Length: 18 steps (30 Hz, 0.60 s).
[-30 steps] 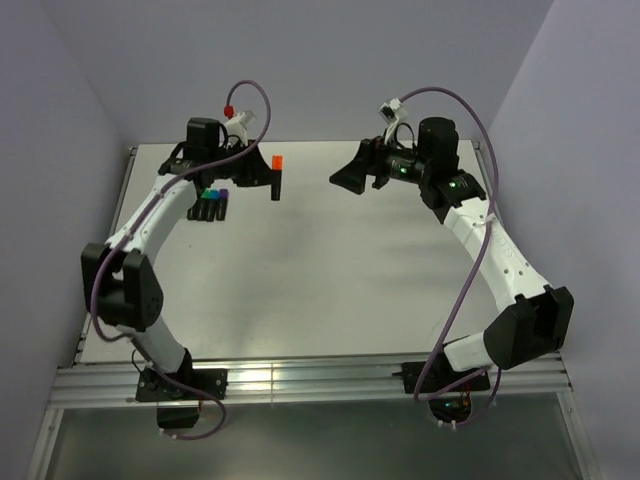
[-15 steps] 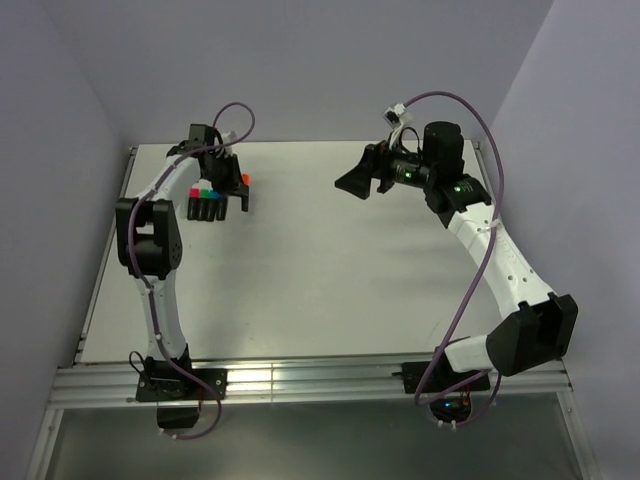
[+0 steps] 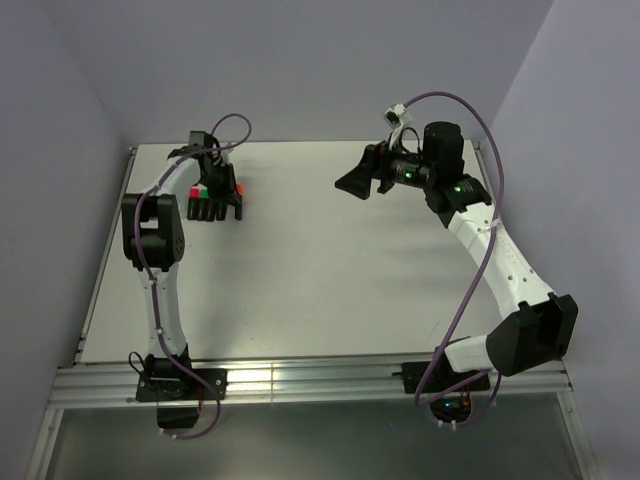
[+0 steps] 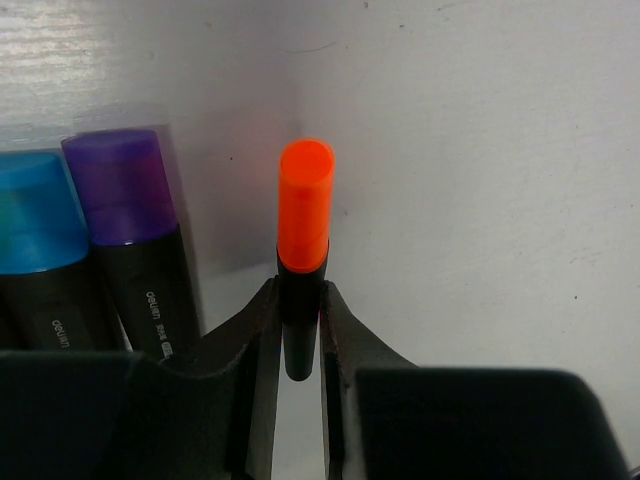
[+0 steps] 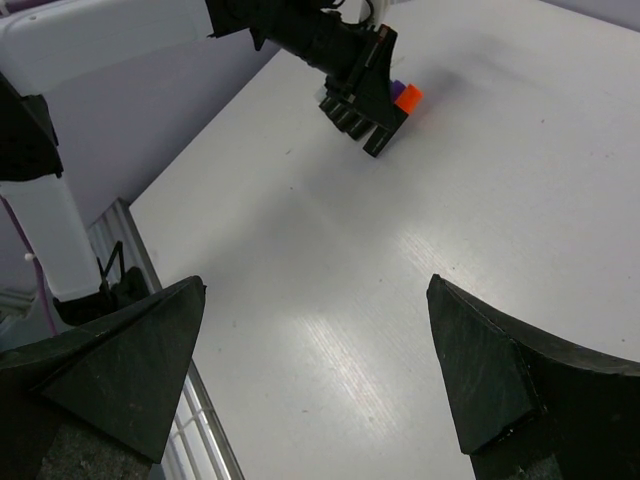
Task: Insert the pens into the pen caps
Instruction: Place the pen at the center of the board.
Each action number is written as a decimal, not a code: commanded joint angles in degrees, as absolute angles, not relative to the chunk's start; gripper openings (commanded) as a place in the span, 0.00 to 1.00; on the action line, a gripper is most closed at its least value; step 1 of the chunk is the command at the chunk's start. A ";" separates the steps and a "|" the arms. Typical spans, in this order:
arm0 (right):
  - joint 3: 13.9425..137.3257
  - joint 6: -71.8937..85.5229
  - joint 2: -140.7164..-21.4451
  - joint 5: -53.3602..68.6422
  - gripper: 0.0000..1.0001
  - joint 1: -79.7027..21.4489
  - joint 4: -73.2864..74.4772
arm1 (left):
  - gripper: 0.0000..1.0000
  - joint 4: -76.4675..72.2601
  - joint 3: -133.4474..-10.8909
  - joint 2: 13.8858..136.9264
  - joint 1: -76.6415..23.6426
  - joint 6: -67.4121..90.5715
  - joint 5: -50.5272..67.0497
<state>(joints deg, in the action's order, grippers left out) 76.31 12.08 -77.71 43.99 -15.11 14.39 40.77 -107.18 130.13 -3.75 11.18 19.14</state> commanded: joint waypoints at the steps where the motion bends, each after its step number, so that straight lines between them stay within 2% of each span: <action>1: 76.99 11.08 -77.61 44.30 1.00 -14.77 13.97 | 0.01 41.31 -108.81 130.43 -2.99 9.76 18.98; 9: 77.08 11.16 -77.96 45.09 1.00 -14.68 14.06 | 0.04 42.80 -109.68 131.57 -2.55 8.26 16.61; 18: 77.34 10.99 -77.96 45.17 1.00 -14.77 14.24 | 0.20 44.91 -112.41 133.68 -2.29 7.12 16.09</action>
<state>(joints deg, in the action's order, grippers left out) 76.31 11.99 -77.93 44.42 -15.11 14.72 43.27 -109.95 132.84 -2.55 9.02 18.09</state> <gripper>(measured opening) 0.997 0.225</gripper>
